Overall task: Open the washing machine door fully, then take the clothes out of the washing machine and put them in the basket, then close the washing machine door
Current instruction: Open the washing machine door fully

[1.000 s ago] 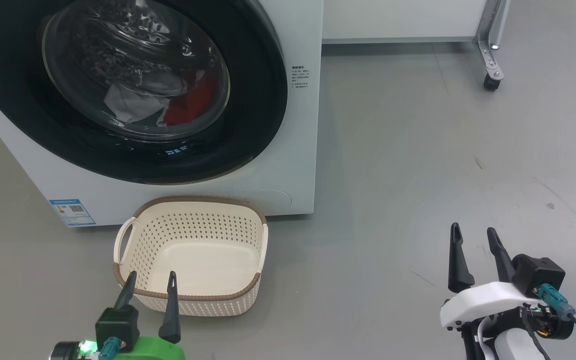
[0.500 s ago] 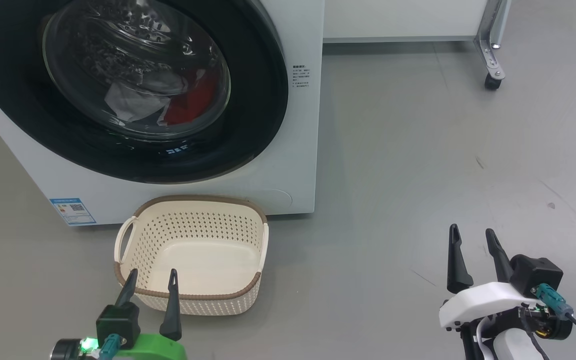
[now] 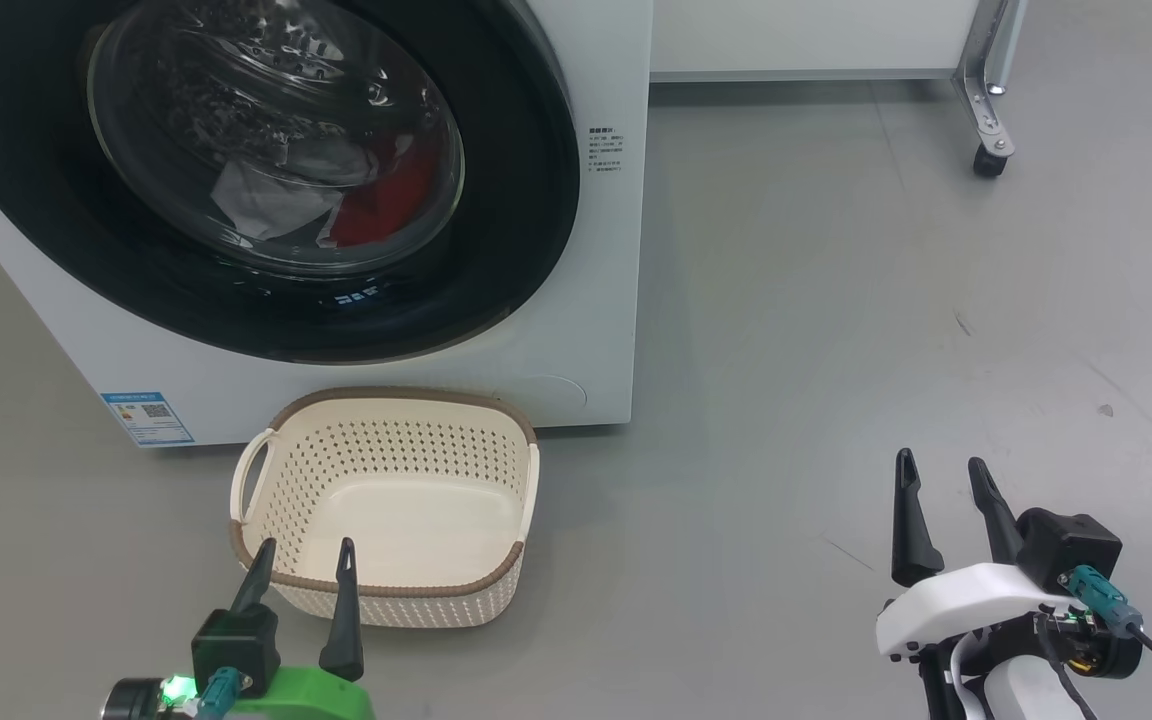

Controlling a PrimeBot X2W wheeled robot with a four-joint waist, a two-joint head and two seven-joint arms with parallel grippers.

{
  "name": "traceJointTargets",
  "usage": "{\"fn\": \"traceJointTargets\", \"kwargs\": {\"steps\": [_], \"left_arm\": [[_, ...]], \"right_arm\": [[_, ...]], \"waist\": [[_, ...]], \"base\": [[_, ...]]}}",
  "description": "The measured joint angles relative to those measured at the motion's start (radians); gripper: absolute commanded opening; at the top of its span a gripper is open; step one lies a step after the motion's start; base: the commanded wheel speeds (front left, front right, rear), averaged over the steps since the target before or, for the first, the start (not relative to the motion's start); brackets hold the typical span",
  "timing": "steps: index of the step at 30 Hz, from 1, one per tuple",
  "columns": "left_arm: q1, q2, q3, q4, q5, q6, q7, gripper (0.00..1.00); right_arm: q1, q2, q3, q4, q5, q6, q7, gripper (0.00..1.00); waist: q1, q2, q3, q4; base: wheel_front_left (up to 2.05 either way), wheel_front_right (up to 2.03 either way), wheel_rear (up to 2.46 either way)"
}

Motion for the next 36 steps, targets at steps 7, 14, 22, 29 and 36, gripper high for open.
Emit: {"fn": "traceJointTargets", "kwargs": {"steps": [7, 14, 22, 29, 36], "left_arm": [[0.000, 0.000, -0.003, 0.004, 0.000, 0.003, 0.000, 1.00], [-0.002, 0.000, -0.009, 0.004, -0.001, 0.003, 0.000, 1.00], [-0.017, 0.000, -0.038, 0.004, -0.001, 0.003, 0.000, 1.00], [-0.036, 0.000, -0.058, -0.002, -0.001, 0.003, 0.000, 1.00], [-0.068, 0.000, -0.078, -0.003, -0.001, 0.003, 0.000, 1.00]], "right_arm": [[-0.006, 0.000, 0.002, 0.002, 0.000, 0.003, 0.000, 0.00], [-0.009, 0.001, -0.009, 0.001, 0.046, 0.020, 0.000, 0.00], [-0.011, 0.012, -0.087, -0.007, 0.264, 0.065, 0.016, 0.00], [-0.068, 0.014, -0.148, -0.019, 0.460, 0.098, 0.069, 0.00], [-0.160, 0.014, -0.189, -0.030, 0.635, 0.106, 0.138, 0.00]], "waist": [[0.0000, 0.0000, 0.003, 0.002], [0.0000, 0.0000, 0.009, 0.007], [0.0000, 0.0000, 0.026, 0.022], [0.0000, 0.0000, 0.059, 0.046], [0.0000, 0.0000, 0.093, 0.081]], "base": [[0.00, 0.00, 0.00], [0.00, 0.00, 0.00], [0.00, 0.00, 0.00], [0.00, 0.00, 0.00], [0.00, 0.00, 0.00]]}}
